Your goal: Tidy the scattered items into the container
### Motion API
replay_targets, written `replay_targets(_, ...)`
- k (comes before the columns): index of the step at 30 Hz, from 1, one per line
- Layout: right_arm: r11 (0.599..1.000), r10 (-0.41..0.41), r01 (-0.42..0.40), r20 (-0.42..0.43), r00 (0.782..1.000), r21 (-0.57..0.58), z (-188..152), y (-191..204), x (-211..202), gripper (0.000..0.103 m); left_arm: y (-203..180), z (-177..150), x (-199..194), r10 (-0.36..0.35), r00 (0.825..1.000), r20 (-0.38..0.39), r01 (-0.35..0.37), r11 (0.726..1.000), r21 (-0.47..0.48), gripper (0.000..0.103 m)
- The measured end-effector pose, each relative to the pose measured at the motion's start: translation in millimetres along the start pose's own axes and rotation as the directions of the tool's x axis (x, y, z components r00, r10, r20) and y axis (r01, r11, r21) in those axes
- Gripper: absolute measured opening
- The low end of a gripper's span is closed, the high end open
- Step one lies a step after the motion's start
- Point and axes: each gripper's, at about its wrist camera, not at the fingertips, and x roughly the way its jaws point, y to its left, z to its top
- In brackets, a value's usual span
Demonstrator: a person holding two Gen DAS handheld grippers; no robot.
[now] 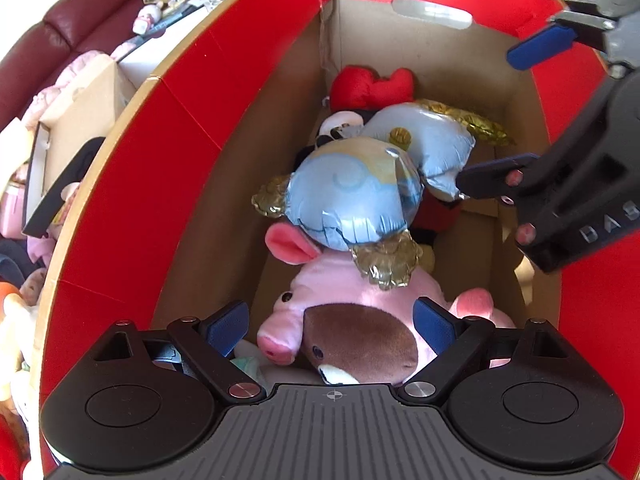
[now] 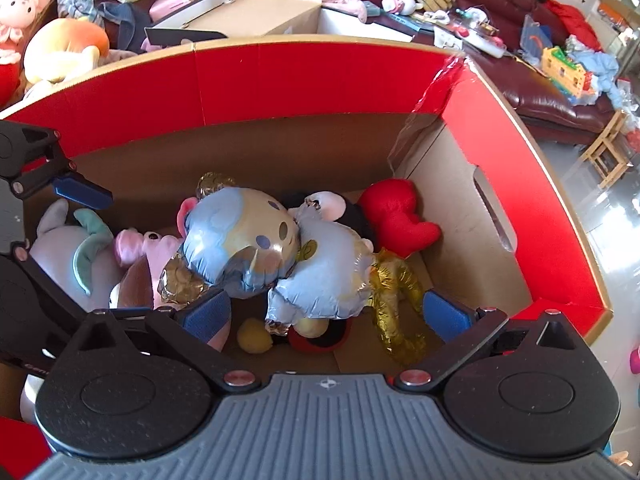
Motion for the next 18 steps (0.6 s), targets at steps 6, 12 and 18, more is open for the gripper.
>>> replay_targets(6,1.0,-0.022,0.022,-0.034,0.999,-0.001,0.7,-4.9,15.8,0.102,-6.0,-18.0,-3.3,-0.022,1.0,0.019,0.021,0.998,0.053,0.095)
replay_targets(12,0.999,-0.037,0.037,-0.105,0.994,-0.003,-3.4,-7.5,34.6,0.102,-13.4,-23.2,5.5,-0.056,0.998,-0.024,0.057,0.995,0.084,0.095)
replay_targets(18,0.999,-0.034,0.031,-0.123,0.992,-0.027,-1.2,-5.3,40.6,0.102,-11.3,-19.9,13.6,-0.111,0.993,-0.036,0.114,0.989,0.097,0.095)
